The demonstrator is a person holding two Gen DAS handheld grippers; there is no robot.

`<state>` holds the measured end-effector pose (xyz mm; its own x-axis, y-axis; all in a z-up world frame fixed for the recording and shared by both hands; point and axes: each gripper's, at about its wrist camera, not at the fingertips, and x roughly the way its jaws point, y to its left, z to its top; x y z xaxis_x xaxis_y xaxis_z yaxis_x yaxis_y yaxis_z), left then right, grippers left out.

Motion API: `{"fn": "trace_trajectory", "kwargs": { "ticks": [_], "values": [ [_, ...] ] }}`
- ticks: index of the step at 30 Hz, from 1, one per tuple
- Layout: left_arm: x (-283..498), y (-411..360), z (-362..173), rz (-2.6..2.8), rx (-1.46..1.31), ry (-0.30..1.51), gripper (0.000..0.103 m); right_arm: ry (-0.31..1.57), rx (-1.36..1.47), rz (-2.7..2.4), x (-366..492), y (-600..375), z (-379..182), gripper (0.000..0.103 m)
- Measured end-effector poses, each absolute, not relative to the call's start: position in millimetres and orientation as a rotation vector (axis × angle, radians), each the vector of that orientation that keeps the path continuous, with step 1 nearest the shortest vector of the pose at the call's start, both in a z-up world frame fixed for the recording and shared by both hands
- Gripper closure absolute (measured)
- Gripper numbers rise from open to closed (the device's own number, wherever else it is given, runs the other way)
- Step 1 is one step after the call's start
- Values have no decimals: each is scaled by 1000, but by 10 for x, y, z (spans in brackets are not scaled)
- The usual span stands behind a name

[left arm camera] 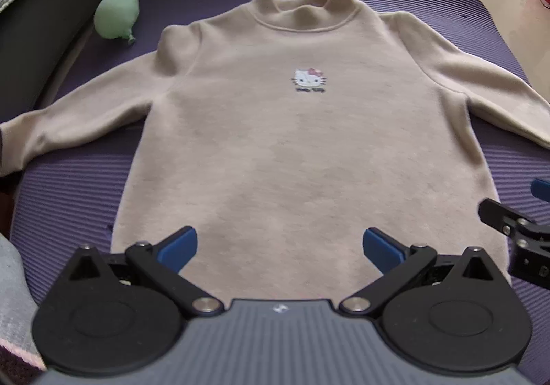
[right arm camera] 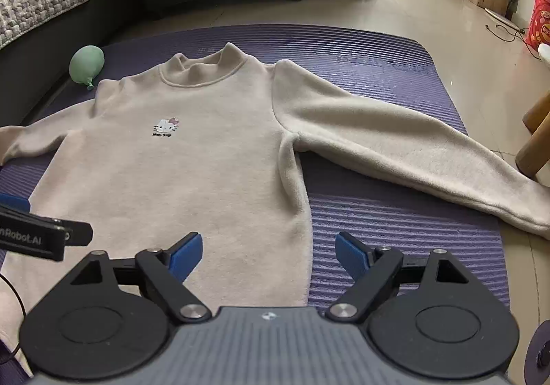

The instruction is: Fold clothes

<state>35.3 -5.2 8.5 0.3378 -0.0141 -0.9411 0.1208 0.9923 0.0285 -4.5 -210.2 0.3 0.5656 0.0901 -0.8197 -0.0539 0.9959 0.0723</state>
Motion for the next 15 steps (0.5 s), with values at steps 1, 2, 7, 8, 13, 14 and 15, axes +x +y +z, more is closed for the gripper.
{"fn": "trace_trajectory", "kwargs": {
  "ticks": [1, 2, 7, 8, 13, 14, 15],
  "values": [
    [343, -55, 87, -91, 102, 1225, 0, 967, 43, 82, -44, -2110, 1, 18],
    [339, -59, 86, -92, 105, 1226, 0, 970, 45, 80, -42, -2118, -1, 18],
    [323, -91, 109, -101, 113, 1236, 0, 981, 50, 76, -33, -2152, -16, 18],
    [315, -97, 121, -102, 111, 1239, 0, 983, 49, 75, -32, -2156, -12, 18],
    [246, -141, 198, -110, 96, 1252, 0, 970, 48, 43, -65, -2158, 101, 18],
    [224, -153, 223, -109, 94, 1259, 0, 969, 51, 34, -76, -2153, 142, 18],
    [210, -160, 240, -108, 93, 1265, 0, 965, 53, 29, -99, -2144, 201, 18]
  ]
}}
